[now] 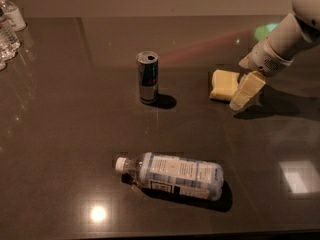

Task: Pick sponge

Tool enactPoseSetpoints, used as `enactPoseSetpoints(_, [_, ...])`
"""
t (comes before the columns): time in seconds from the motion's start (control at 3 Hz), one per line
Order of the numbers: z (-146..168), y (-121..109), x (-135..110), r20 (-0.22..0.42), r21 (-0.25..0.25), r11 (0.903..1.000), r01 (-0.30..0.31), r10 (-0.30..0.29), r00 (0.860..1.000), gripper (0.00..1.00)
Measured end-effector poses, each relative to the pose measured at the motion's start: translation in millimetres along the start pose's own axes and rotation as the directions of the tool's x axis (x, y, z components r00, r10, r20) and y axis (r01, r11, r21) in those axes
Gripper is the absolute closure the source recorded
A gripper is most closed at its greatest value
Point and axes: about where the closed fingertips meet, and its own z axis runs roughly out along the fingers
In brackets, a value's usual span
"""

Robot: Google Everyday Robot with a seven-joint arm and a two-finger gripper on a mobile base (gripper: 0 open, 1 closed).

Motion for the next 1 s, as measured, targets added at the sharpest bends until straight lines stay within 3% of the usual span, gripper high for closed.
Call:
enactPoseSetpoints(0.33, [3,2,-5,0.006,-0.007,0.9999,0.007,-0.007,1.000,0.03])
enactPoseSetpoints(1.0, [14,11,-20,0.029,-0.034,0.9988,0.035,-0.034,0.999,0.49])
